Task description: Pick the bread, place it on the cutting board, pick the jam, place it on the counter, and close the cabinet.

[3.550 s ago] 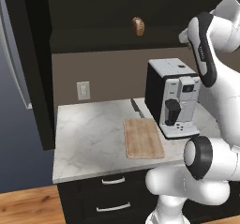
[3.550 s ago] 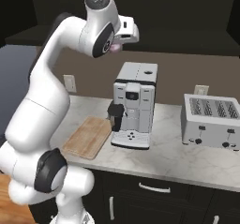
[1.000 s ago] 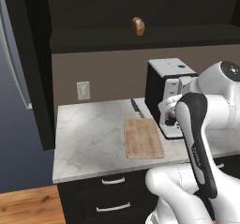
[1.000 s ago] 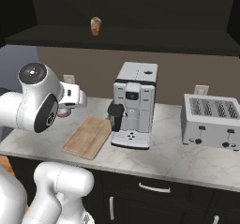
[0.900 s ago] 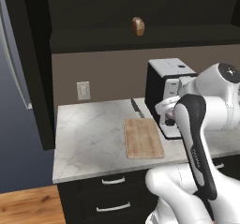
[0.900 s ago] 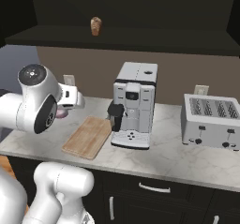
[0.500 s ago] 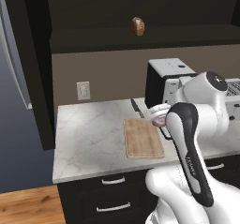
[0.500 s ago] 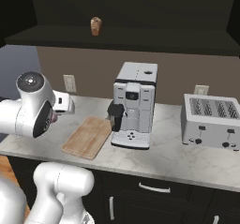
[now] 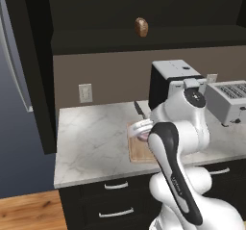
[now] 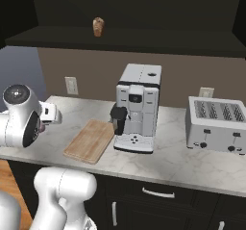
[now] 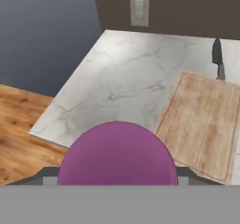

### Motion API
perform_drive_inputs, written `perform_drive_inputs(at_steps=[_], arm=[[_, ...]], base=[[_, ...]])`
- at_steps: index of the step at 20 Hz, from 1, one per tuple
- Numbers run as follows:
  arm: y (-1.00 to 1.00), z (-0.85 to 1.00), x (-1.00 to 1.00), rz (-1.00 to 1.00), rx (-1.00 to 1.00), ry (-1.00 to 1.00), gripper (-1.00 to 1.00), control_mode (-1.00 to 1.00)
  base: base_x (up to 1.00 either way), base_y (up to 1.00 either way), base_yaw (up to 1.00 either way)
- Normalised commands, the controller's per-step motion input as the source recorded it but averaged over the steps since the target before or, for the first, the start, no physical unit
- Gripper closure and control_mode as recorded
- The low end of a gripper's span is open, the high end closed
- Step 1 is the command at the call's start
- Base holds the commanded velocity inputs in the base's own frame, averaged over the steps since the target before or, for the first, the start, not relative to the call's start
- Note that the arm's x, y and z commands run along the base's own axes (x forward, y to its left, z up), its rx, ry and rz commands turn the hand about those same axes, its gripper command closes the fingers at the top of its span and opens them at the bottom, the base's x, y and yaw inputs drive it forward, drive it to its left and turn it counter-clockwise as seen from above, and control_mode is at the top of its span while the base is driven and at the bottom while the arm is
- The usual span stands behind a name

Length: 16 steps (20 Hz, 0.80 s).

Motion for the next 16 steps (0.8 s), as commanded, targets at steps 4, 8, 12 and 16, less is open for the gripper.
perform_drive_inputs(at_steps=[4, 8, 12, 16], arm=[[0.45, -0.31, 0.03, 0.0, 0.0, 0.0, 1.0, -1.0], [0.45, -0.32, 0.13, 0.0, 0.0, 0.0, 1.0, -1.0], [0.33, -0.26, 0.32, 0.0, 0.0, 0.0, 1.0, -1.0], [0.28, -0.25, 0.44, 0.0, 0.0, -0.01, 1.0, -1.0]], base=[[0.0, 0.0, 0.0], [0.0, 0.0, 0.0], [0.0, 0.0, 0.0], [0.0, 0.0, 0.0]])
